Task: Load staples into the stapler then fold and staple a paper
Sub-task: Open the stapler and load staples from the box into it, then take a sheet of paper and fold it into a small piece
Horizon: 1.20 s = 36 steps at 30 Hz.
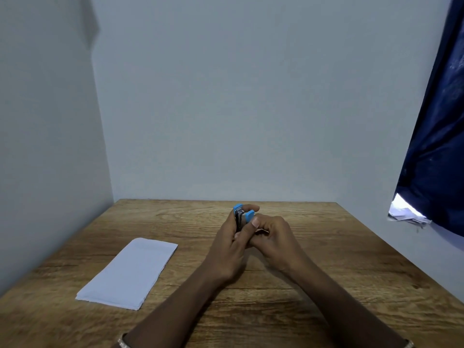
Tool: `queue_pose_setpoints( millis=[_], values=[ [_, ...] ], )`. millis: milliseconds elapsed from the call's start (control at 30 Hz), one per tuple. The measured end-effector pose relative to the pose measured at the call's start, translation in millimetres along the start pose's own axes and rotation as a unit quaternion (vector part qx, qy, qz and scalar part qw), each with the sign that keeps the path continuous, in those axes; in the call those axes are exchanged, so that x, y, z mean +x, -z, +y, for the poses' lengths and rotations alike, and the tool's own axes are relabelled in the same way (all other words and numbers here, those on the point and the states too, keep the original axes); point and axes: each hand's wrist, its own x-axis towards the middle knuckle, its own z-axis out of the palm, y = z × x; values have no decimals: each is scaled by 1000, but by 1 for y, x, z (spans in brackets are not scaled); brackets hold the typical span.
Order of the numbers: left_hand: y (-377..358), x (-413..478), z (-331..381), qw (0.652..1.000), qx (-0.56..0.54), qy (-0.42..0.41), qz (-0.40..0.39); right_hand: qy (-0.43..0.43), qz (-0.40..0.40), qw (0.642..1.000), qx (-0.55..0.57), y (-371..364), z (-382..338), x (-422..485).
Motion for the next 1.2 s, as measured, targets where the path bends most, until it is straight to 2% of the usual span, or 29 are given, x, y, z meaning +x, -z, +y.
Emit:
queue_pose_setpoints(
  millis=[333,433,600,733,933,1100,1200],
  values=[
    [5,3,3,998,67,0,-14,-27,17,999,-9,2,0,1],
    [11,6,4,996,75,-1,45,-51,55,997,-21,1,-3,1],
    [22,7,6,975,143,-2,168,-2,103,974,-203,0,-3,0],
    [24,2,10,955,213,-38,201,-30,51,942,-331,-5,2,-6],
    [29,-6,12,942,263,-46,203,-86,-43,906,-413,-20,1,-13],
    [26,-14,13,936,283,-40,205,-78,-48,886,-455,-31,-1,-17],
    [23,-20,15,932,297,-39,203,-75,-47,887,-452,-31,-3,-19]
  ],
)
